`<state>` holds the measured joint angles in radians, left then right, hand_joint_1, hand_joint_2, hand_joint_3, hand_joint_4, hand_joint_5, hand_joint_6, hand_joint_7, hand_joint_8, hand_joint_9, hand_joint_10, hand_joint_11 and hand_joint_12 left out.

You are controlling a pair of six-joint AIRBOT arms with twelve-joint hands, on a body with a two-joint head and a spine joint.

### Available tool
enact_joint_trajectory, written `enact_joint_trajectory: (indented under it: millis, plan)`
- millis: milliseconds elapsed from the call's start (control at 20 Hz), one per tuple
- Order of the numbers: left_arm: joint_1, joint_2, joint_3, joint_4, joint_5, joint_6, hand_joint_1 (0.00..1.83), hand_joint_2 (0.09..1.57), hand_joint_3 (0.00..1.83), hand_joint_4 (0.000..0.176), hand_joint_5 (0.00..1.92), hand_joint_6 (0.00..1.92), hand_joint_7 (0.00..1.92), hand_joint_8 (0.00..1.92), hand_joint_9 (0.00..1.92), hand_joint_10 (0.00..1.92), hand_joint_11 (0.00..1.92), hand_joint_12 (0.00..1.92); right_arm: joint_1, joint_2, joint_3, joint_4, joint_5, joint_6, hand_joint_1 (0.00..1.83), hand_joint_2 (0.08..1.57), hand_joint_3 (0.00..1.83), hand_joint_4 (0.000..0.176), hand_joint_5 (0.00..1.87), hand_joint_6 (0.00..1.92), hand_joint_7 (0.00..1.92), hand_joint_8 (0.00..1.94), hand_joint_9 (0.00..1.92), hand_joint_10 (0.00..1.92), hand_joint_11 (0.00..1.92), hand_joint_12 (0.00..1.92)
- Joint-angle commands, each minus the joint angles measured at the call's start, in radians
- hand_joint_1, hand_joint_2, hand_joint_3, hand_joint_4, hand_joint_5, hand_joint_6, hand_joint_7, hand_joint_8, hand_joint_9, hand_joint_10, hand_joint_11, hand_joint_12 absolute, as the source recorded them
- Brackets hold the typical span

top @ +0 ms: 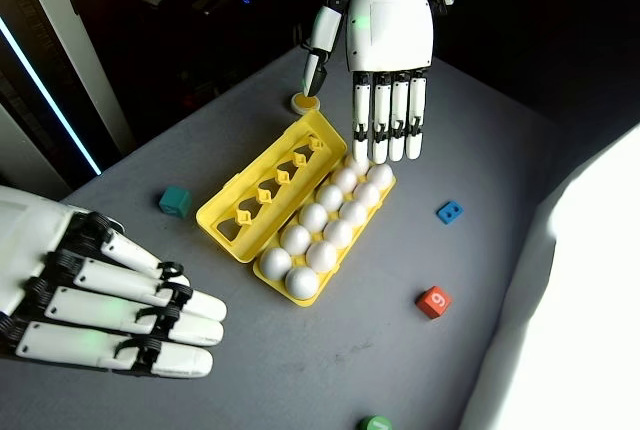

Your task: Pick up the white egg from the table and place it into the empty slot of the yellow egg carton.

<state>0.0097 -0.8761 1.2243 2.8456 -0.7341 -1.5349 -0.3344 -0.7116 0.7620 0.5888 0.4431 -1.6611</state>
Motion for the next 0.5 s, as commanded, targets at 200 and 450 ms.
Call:
enact_joint_trajectory:
  millis: [200,450]
  plan:
    - [-0.044,0.001,0.044,-0.002,0.060,0.005,0.00,1.30,0.01,0.000,0.11,0.00,0.12,0.01,0.10,0.01,0.03,0.04,0.015,0.006,-0.008,-0.016,0.111,0.013,0.86,0.89,0.00,0.000,0.97,0.00,0.49,0.02,0.27,0.01,0.00,0.29]
    - [-0.054,0.004,0.013,0.004,0.055,0.007,0.00,1.30,0.00,0.000,0.10,0.01,0.11,0.01,0.09,0.01,0.02,0.05,0.013,0.003,-0.012,-0.016,0.100,0.010,0.90,0.92,0.01,0.000,1.06,0.02,0.62,0.02,0.46,0.05,0.00,1.10]
